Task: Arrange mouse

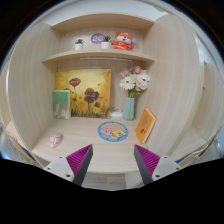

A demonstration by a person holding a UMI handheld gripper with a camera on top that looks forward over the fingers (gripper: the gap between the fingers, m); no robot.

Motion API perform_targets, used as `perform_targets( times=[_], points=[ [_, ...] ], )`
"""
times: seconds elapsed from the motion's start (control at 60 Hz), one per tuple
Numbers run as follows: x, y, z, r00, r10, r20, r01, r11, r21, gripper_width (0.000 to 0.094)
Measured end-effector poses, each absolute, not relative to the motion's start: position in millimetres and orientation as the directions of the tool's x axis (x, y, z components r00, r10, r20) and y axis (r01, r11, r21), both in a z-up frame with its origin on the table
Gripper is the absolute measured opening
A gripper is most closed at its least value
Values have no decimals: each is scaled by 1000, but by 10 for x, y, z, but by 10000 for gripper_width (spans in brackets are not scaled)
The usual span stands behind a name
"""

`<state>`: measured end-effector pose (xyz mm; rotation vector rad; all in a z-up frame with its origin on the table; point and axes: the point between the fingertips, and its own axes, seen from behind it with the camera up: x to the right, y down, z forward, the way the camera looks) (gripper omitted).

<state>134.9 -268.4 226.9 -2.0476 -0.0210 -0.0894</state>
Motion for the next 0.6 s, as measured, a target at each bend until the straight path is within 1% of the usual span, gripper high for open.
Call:
perform_targets(
  times=[0.1,0.117,0.15,0.2,0.3,0.417,0.5,0.6],
  points=[
    [1130,-2662,1929,996,-21,81,60,-499,-864,843],
    [1184,-2773,1937,997,-14,82,63,-508,-859,842],
    [972,-2684,1701,997,-16,80,60,-525,-849,842],
    [773,-2691,1475,997,-8,83,65,-549,-833,834],
    [325,-2670,1108,997,24,76,76,-582,-810,837],
    [-463,-2518,697,999,47,-7,23,-614,-789,836],
    [-946,-2316,485,997,83,-5,49,-633,-772,848],
    [-1419,-1967,333,990,136,29,110,-640,-760,846]
  ],
)
